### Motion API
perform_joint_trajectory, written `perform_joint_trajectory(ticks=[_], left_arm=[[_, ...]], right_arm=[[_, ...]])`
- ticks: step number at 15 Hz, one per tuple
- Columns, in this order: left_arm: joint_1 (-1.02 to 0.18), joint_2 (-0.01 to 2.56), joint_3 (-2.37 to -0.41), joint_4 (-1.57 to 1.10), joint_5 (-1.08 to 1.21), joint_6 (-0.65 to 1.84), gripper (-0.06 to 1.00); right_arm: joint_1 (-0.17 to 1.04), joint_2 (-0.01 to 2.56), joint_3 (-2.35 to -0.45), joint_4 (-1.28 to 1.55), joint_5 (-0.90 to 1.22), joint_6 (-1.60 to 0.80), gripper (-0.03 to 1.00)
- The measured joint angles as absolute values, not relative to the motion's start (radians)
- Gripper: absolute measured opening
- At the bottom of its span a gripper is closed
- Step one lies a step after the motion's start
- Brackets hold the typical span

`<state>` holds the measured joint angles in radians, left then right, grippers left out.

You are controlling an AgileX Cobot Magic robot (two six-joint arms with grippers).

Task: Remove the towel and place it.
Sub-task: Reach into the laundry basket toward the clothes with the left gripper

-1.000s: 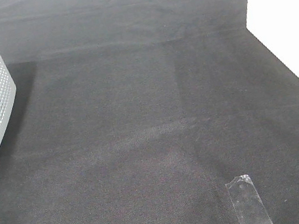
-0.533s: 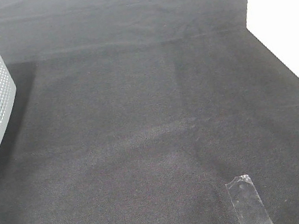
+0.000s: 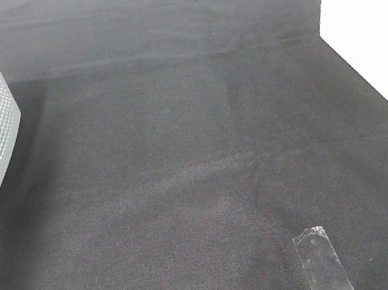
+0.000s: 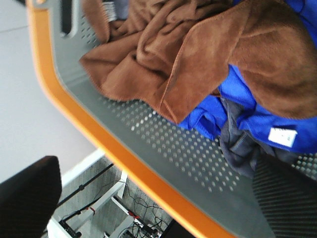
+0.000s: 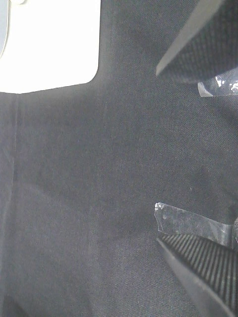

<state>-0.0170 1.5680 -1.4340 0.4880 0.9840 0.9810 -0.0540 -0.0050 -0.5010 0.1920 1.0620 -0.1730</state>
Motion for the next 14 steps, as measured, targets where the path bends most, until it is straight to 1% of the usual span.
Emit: perform_joint_trajectory(ticks=[2,5,9,14], left_arm=[[0.033,1.696,-1.455,0.491,0.933,1.020,0.99],[0.099,1.853,-1.536,0.496,0.907,1.036,0.99],[0.123,1.990,-1.619,0.495,0.885,1.061,0.99],[0.143,2.092,-1.664,0.492,0.874,1.095,0.99]], right_arm=[[-0.054,-0.005,-0.501,0.192,1.062,-0.173,0.76],[-0.054,-0.005,-0.501,0.192,1.062,-0.173,0.76],[-0.054,-0.005,-0.501,0.192,1.062,-0.173,0.76],[-0.054,-0.005,-0.501,0.192,1.062,-0.173,0.76]])
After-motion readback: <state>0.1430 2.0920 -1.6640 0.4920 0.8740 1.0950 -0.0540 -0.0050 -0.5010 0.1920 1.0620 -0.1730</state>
